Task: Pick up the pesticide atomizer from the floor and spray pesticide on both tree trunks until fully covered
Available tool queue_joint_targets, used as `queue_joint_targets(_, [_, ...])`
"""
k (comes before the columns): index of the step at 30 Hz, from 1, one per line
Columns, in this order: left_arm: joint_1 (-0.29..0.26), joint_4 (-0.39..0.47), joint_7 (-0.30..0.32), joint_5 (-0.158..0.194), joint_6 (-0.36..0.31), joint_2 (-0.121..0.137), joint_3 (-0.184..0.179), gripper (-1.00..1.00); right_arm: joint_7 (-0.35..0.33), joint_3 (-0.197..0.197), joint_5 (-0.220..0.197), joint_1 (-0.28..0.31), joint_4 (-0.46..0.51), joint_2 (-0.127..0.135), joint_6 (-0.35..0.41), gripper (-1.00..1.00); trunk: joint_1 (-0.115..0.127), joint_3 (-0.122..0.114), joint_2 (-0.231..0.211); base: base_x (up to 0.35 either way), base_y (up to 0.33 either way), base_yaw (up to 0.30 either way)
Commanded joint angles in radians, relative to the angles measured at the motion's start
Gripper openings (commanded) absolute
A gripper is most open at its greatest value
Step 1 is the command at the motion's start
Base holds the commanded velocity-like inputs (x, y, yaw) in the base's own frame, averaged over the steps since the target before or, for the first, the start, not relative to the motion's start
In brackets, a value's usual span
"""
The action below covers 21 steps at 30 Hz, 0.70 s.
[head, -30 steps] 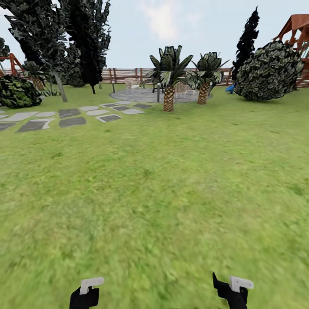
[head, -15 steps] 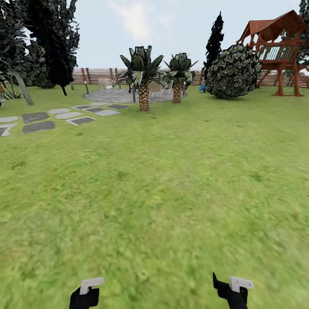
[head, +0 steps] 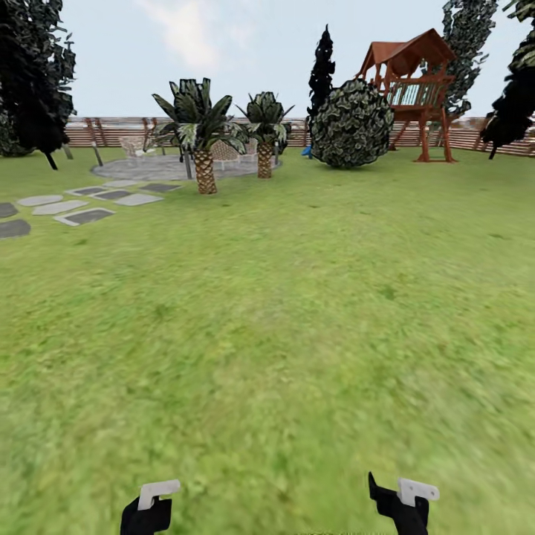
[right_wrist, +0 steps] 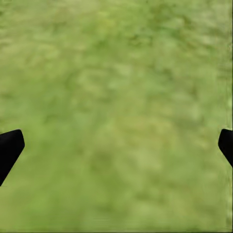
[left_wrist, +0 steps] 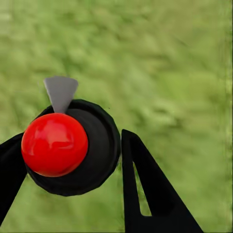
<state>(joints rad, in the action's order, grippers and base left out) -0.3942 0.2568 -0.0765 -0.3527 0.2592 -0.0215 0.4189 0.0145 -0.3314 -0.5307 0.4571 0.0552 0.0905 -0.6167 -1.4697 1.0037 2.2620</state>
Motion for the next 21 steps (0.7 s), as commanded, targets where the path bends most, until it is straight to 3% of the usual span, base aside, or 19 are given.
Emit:
queue_joint_targets(1, [0.0,0.0,0.0,0.0,0.0,0.0,0.0,-1.0,0.0,0.0,0.0,0.0,0.0,0.0,0.0,1.0,0.0,0.0,0.0,0.0,-0.272,-0.3])
queue_joint_targets(21, [0.0,0.0,0.0,0.003,0.0,-0.004,-0.001,-1.0,0.001,0.0,-0.002,0.0,0.0,0.001,0.0,1.0,0.0,0.0,0.0,0.0,-0.272,-0.3])
